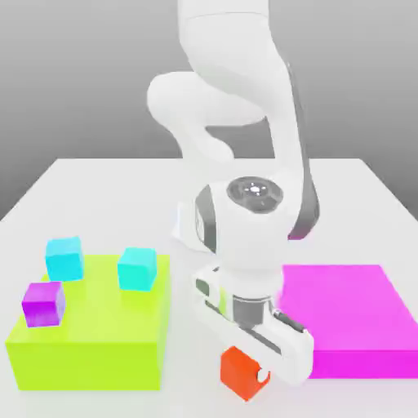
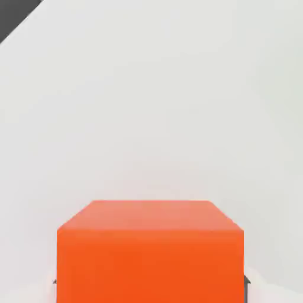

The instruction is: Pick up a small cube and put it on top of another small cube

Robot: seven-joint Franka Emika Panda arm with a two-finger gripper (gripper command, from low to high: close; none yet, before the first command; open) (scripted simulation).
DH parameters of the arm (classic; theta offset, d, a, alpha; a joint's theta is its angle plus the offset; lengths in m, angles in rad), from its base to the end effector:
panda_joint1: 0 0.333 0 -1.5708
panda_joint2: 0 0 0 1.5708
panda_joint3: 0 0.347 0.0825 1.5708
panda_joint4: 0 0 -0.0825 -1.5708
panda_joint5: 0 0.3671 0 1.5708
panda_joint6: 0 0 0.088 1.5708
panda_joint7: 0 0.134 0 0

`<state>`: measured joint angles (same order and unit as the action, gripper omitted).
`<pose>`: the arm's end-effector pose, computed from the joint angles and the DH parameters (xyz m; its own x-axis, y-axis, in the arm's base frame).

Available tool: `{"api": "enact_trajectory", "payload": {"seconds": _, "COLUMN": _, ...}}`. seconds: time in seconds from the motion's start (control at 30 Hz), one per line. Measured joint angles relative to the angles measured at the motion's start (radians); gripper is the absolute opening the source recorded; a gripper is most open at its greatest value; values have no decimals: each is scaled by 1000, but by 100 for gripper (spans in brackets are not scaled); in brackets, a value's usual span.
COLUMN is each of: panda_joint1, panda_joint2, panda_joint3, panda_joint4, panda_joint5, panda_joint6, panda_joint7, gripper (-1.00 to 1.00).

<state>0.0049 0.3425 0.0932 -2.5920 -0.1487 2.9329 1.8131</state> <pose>0.4347 0.0546 0.1565 -0.0041 -1.0000 -0.0008 -1.0000 0.0041 -0.0019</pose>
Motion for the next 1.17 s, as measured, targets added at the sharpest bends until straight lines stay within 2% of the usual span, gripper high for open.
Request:
{"api": "enact_trajectory", "payload": {"seconds": 0.2, "panda_joint1": -35, "panda_joint2": -194, "panda_joint3": 47, "panda_joint4": -37, "panda_joint5": 85, "panda_joint6": -156, "panda_joint7": -74, "gripper": -100}}
{"api": "enact_trajectory", "payload": {"seconds": 0.33, "panda_joint1": -111, "panda_joint2": -339, "panda_joint3": 21, "panda_joint4": -78, "panda_joint5": 109, "panda_joint6": -259, "panda_joint7": -231, "gripper": -100}}
{"api": "enact_trajectory", "payload": {"seconds": 0.57, "panda_joint1": -167, "panda_joint2": -593, "panda_joint3": -74, "panda_joint4": -152, "panda_joint5": 112, "panda_joint6": -438, "panda_joint7": -507, "gripper": -100}}
{"api": "enact_trajectory", "payload": {"seconds": 0.83, "panda_joint1": -237, "panda_joint2": -885, "panda_joint3": -204, "panda_joint4": -237, "panda_joint5": 71, "panda_joint6": -645, "panda_joint7": -791, "gripper": -100}}
{"api": "enact_trajectory", "payload": {"seconds": 0.9, "panda_joint1": -246, "panda_joint2": -884, "panda_joint3": -221, "panda_joint4": -260, "panda_joint5": 64, "panda_joint6": -620, "panda_joint7": -822, "gripper": -100}}
{"api": "enact_trajectory", "payload": {"seconds": 1.03, "panda_joint1": -249, "panda_joint2": -780, "panda_joint3": -233, "panda_joint4": -310, "panda_joint5": 59, "panda_joint6": -466, "panda_joint7": -834, "gripper": -100}}
{"api": "enact_trajectory", "payload": {"seconds": 1.07, "panda_joint1": -249, "panda_joint2": -762, "panda_joint3": -234, "panda_joint4": -318, "panda_joint5": 59, "panda_joint6": -440, "panda_joint7": -835, "gripper": 100}}
{"api": "enact_trajectory", "payload": {"seconds": 1.17, "panda_joint1": -249, "panda_joint2": -762, "panda_joint3": -234, "panda_joint4": -318, "panda_joint5": 60, "panda_joint6": -440, "panda_joint7": -835, "gripper": 100}}
